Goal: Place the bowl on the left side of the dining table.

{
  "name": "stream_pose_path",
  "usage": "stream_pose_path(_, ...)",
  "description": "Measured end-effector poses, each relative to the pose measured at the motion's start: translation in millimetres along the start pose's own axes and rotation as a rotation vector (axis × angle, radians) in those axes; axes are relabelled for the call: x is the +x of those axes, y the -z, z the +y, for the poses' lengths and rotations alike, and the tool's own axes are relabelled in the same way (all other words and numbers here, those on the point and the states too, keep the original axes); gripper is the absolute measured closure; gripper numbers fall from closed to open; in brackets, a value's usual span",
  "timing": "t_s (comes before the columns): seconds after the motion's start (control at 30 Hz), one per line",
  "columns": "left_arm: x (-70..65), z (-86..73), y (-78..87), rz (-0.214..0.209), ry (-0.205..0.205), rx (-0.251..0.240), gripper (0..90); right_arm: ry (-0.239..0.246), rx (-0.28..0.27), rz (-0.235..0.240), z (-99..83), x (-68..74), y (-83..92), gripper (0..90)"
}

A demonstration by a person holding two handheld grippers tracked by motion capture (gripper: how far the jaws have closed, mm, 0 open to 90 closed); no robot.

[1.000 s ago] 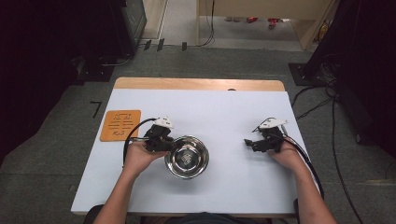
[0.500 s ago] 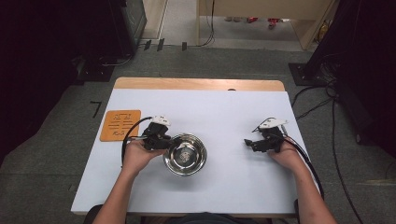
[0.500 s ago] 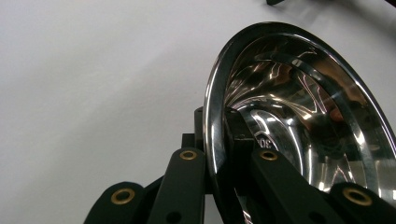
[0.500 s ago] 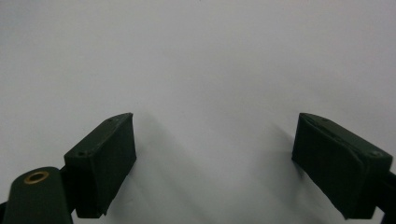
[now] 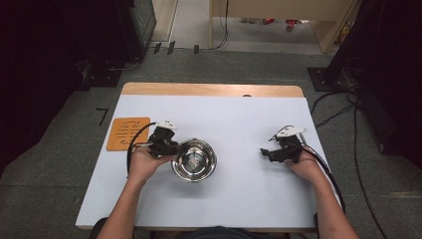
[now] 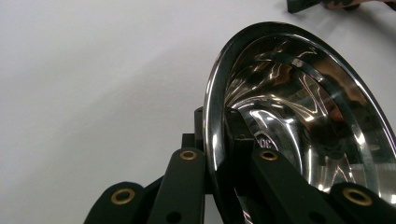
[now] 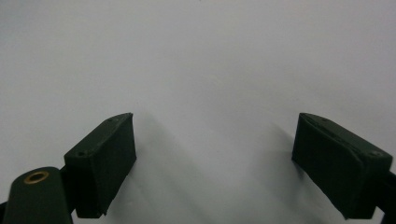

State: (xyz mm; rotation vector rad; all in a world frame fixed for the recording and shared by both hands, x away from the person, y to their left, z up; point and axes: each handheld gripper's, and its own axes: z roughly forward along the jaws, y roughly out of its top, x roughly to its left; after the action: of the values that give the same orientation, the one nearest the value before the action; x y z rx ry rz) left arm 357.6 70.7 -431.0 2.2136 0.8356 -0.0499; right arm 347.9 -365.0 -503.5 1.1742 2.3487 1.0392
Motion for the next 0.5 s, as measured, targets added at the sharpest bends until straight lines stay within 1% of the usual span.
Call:
stream_pose_path(0.03,0.5,-0.3,0.9,0.007,0.003,-0.004,87.7,0.001,0.0,0.0,0.0,-0.1,0.0,13.0)
stream_pose_path(0.23,5.7,-1.6,3.1,0.009,0.028,-0.006,87.7,0.001,0.0,0.0,0.0,-0.1,0.0,13.0)
stream_pose_path(0.3,7.7,-2.1,3.3,0.016,0.029,-0.004,87.7,0.001,0.0,0.0,0.0,-0.1,0.0,13.0)
stream_pose_path(0.5,15.2,-3.2,3.2,0.023,0.05,-0.007,87.7,0.001,0.0,0.0,0.0,-0.1,0.0,13.0)
